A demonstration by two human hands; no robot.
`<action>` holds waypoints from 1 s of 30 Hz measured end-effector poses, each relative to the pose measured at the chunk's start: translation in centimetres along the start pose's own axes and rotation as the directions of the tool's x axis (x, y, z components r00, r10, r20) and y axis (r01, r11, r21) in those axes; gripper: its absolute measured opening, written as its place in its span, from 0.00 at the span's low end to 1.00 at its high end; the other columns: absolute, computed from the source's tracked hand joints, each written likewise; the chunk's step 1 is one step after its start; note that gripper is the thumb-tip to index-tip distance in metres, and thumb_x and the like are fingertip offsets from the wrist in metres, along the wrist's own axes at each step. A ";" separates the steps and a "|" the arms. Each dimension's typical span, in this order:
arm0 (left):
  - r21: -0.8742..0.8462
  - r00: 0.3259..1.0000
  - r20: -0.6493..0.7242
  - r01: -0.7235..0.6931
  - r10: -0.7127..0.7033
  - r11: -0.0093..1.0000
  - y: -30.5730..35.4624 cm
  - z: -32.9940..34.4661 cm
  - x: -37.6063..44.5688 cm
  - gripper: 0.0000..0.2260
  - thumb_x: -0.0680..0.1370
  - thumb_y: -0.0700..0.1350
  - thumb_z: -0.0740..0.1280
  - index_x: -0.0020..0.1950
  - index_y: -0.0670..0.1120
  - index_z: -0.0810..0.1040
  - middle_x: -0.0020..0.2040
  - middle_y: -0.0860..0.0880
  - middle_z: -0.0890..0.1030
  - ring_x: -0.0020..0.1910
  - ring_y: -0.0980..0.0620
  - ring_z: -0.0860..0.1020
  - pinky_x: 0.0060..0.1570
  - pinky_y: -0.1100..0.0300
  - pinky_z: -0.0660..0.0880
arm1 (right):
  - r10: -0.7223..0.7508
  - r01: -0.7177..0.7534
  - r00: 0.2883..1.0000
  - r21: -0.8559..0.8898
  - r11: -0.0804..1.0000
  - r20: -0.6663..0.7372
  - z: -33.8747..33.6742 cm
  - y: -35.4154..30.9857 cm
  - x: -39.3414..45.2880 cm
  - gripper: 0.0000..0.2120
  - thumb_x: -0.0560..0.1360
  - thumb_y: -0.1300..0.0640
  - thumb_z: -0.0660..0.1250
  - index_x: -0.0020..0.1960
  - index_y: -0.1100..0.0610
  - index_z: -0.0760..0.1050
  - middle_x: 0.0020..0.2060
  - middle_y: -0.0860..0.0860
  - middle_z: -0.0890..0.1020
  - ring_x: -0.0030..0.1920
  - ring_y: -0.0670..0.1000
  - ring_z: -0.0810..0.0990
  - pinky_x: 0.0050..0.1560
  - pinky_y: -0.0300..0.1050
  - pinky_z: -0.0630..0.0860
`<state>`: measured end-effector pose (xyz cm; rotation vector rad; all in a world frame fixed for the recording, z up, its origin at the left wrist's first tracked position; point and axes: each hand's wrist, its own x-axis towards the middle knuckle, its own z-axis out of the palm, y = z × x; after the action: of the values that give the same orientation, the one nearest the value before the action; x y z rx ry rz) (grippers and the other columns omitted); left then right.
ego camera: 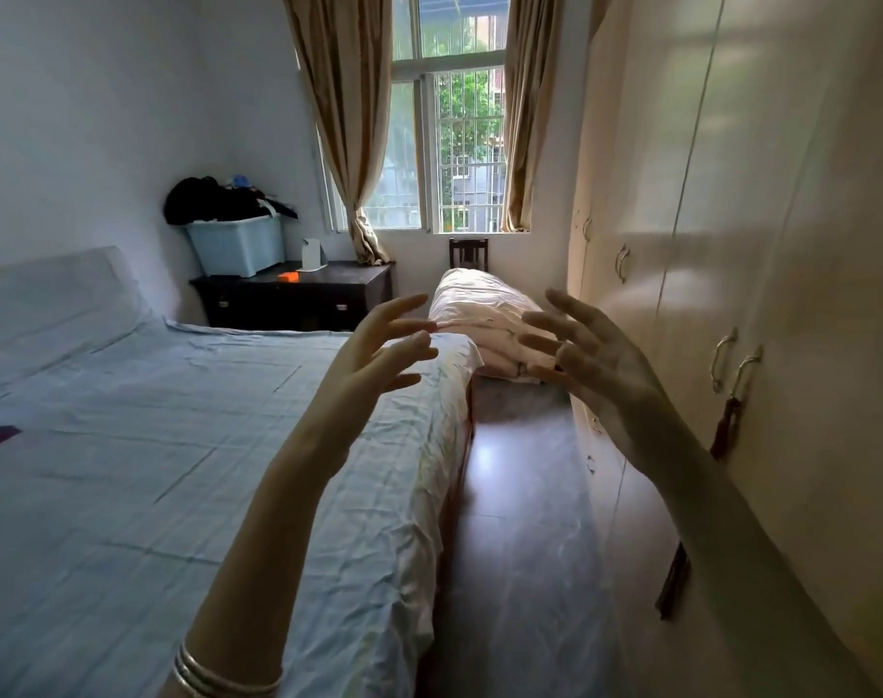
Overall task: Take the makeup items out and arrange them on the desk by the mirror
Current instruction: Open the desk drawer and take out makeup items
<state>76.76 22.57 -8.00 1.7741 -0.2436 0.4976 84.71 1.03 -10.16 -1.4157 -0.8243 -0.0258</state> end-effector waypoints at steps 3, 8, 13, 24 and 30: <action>0.008 1.000 -0.003 0.008 -0.008 1.000 -2.3 0.7 2.9 0.18 0.72 0.54 0.62 0.62 0.61 0.70 0.57 0.57 0.78 0.54 0.58 0.80 0.52 0.60 0.77 | 0.007 -0.007 1.000 0.012 1.000 0.009 -1.7 2.3 2.5 0.40 0.61 0.34 0.73 0.68 0.47 0.66 0.60 0.43 0.79 0.62 0.47 0.77 0.57 0.39 0.76; 0.005 1.000 -0.016 0.008 -0.008 1.000 -5.6 2.7 10.1 0.17 0.72 0.53 0.62 0.61 0.60 0.71 0.56 0.56 0.79 0.53 0.58 0.80 0.49 0.62 0.78 | 0.014 -0.014 1.000 0.019 1.000 0.015 -6.0 5.9 8.3 0.41 0.60 0.34 0.73 0.69 0.47 0.66 0.61 0.44 0.78 0.62 0.46 0.77 0.53 0.35 0.76; -0.010 0.999 -0.029 0.013 -0.014 1.000 -8.5 5.0 17.9 0.16 0.72 0.54 0.63 0.60 0.61 0.71 0.55 0.56 0.79 0.53 0.57 0.80 0.50 0.61 0.78 | 0.027 -0.028 0.999 0.018 0.999 0.027 -10.9 9.3 14.8 0.41 0.60 0.34 0.73 0.68 0.47 0.66 0.60 0.42 0.79 0.61 0.44 0.77 0.52 0.33 0.75; -0.010 0.999 -0.017 0.049 -0.049 0.999 -16.2 7.2 30.2 0.15 0.72 0.54 0.62 0.58 0.63 0.71 0.55 0.58 0.79 0.53 0.59 0.80 0.49 0.63 0.77 | 0.077 -0.077 0.997 0.013 0.997 0.030 -17.2 17.6 25.0 0.41 0.61 0.35 0.73 0.69 0.48 0.66 0.61 0.45 0.78 0.62 0.47 0.77 0.55 0.37 0.76; -0.001 1.000 -0.026 0.011 -0.011 1.000 -20.6 4.7 37.5 0.16 0.72 0.52 0.63 0.59 0.62 0.72 0.55 0.56 0.80 0.53 0.57 0.80 0.51 0.59 0.78 | 0.085 -0.085 0.996 0.006 0.996 0.020 -17.6 22.4 32.0 0.42 0.58 0.34 0.74 0.68 0.47 0.67 0.61 0.46 0.78 0.62 0.47 0.77 0.54 0.39 0.77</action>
<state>119.53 27.08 -9.79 1.7659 -0.2152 0.5124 127.39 4.56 -11.60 -1.4452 -0.7793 0.0560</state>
